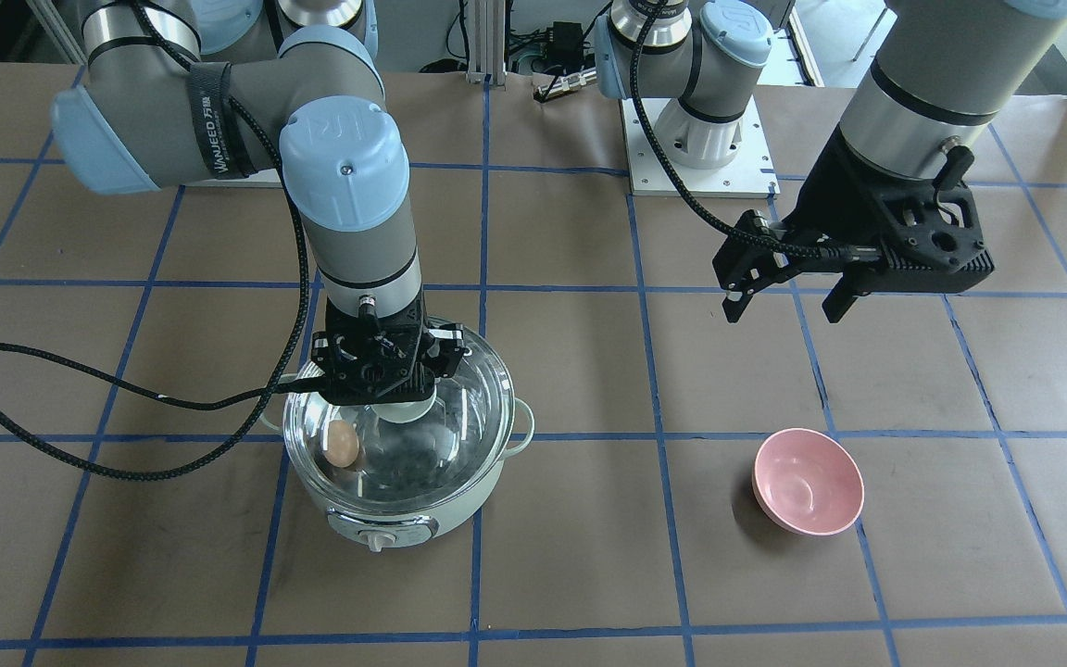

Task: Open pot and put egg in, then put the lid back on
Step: 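Lower the glass lid onto the pot with the right gripper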

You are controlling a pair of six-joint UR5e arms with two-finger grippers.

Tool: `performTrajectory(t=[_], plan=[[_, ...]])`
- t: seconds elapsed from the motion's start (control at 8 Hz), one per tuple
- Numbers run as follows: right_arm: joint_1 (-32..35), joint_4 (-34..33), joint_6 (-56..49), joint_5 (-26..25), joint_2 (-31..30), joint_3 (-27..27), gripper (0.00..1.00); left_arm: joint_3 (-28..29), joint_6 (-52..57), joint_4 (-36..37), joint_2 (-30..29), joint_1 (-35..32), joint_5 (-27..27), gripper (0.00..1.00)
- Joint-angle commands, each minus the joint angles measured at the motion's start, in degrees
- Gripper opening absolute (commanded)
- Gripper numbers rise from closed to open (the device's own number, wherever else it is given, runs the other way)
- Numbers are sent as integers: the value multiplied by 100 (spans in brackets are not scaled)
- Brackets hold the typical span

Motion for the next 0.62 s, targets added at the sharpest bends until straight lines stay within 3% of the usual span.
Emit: performTrajectory(t=[0.0, 0.5], plan=[[0, -1, -34, -9, 1, 62, 1, -1, 0, 3, 0, 1, 1, 100], [-26, 25, -60, -44, -69, 62, 1, 8, 0, 12, 0, 1, 1, 100]])
